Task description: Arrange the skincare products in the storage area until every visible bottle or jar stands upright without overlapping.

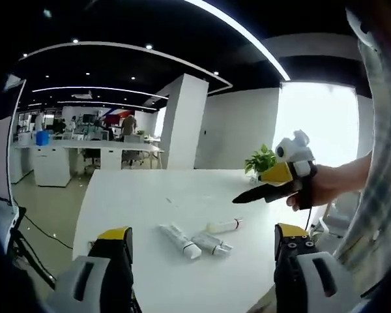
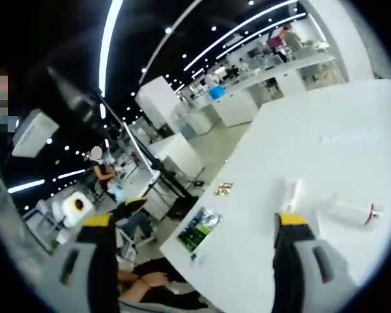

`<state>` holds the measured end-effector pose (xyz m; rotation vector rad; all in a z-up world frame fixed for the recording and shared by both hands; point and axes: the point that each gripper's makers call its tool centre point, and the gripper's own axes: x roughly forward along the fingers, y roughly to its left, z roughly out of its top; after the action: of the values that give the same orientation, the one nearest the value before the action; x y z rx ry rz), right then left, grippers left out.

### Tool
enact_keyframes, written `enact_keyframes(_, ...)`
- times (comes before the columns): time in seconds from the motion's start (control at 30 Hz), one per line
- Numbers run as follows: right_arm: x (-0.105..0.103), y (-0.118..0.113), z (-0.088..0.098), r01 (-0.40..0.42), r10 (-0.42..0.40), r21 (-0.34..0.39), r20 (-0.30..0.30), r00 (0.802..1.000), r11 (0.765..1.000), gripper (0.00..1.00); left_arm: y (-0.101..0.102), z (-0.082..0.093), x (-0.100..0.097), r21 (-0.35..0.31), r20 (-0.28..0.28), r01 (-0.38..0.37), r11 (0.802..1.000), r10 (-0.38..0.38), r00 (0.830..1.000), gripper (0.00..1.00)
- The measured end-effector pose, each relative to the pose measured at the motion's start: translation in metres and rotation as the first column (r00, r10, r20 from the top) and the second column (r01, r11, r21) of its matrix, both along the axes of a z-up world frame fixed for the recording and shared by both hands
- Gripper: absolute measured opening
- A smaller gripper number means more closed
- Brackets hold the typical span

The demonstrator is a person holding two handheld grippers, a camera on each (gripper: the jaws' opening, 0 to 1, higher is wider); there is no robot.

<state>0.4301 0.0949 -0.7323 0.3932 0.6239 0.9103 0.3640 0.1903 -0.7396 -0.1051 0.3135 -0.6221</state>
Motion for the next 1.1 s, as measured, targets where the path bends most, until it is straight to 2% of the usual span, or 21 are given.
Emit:
enact_keyframes(0.17, 0.017, -0.003, -0.019, -0.022, 0.020, -0.035, -0.045, 0.999, 0.999, 0.99, -0.012, -0.005, 0.008, -0.040, -0.031, -0.004, 0.999, 0.003, 1.000, 0.93)
enact_keyframes(0.23, 0.028, -0.004, -0.023, -0.027, 0.025, -0.038, -0.048, 0.999, 0.999, 0.99, -0.020, -0.008, 0.013, -0.025, -0.039, -0.007, 1.000, 0.006, 0.999, 0.94)
enact_keyframes(0.27, 0.034, -0.006, -0.027, -0.030, 0.027, -0.045, -0.069, 0.997, 0.999, 0.99, -0.024, -0.011, 0.015, -0.009, -0.061, -0.011, 1.000, 0.011, 0.998, 0.93)
enact_keyframes(0.3, 0.039, -0.007, -0.031, -0.032, 0.027, -0.047, -0.086, 0.996, 0.998, 0.99, -0.027, -0.010, 0.017, -0.007, -0.071, -0.020, 1.000, 0.020, 0.997, 0.93)
enact_keyframes(0.37, 0.056, -0.008, -0.038, -0.033, 0.029, -0.045, -0.093, 0.995, 0.998, 0.99, -0.032, -0.002, 0.022, -0.046, -0.063, -0.060, 0.997, 0.057, 0.996, 0.93)
enact_keyframes(0.43, 0.070, -0.010, -0.055, -0.034, 0.025, -0.085, -0.106, 0.994, 0.996, 0.99, -0.032, 0.000, 0.027, -0.082, -0.082, -0.104, 0.991, 0.098, 0.992, 0.92)
enact_keyframes(0.47, 0.072, -0.011, -0.061, -0.034, 0.022, -0.102, -0.120, 0.993, 0.994, 0.98, -0.032, -0.002, 0.028, -0.072, -0.085, -0.111, 0.991, 0.105, 0.991, 0.92)
enact_keyframes(0.5, 0.081, -0.011, -0.077, -0.048, 0.027, -0.135, -0.153, 0.988, 0.990, 0.97, -0.030, -0.005, 0.028, -0.057, -0.100, -0.127, 0.990, 0.121, 0.988, 0.92)
enact_keyframes(0.53, 0.083, -0.009, -0.085, -0.067, 0.041, -0.152, -0.169, 0.985, 0.986, 0.96, -0.028, -0.007, 0.028, -0.046, -0.118, -0.149, 0.988, 0.143, 0.983, 0.91)
enact_keyframes(0.6, 0.094, -0.007, -0.107, -0.112, 0.071, -0.224, -0.184, 0.980, 0.968, 0.95, -0.021, -0.005, 0.029, -0.048, -0.118, -0.199, 0.979, 0.192, 0.974, 0.91)
enact_keyframes(0.7, 0.112, -0.002, -0.129, -0.140, 0.092, -0.286, -0.177, 0.980, 0.948, 0.92, -0.011, -0.009, 0.026, -0.031, -0.146, -0.252, 0.967, 0.245, 0.958, 0.91)
enact_keyframes(0.8, 0.129, -0.001, -0.148, -0.150, 0.096, -0.343, -0.169, 0.981, 0.927, 0.83, -0.003, -0.014, 0.022, 0.001, -0.164, -0.293, 0.956, 0.289, 0.943, 0.89)
enact_keyframes(0.9, 0.145, 0.002, -0.168, -0.140, 0.073, -0.375, -0.187, 0.980, 0.917, 0.86, 0.004, -0.015, 0.020, 0.030, -0.174, -0.325, 0.945, 0.326, 0.929, 0.89)
enact_keyframes(1.1, 0.174, -0.006, -0.203, -0.127, 0.031, -0.465, -0.209, 0.977, 0.876, 0.89, 0.013, -0.012, 0.019, 0.050, -0.186, -0.377, 0.925, 0.380, 0.906, 0.89)
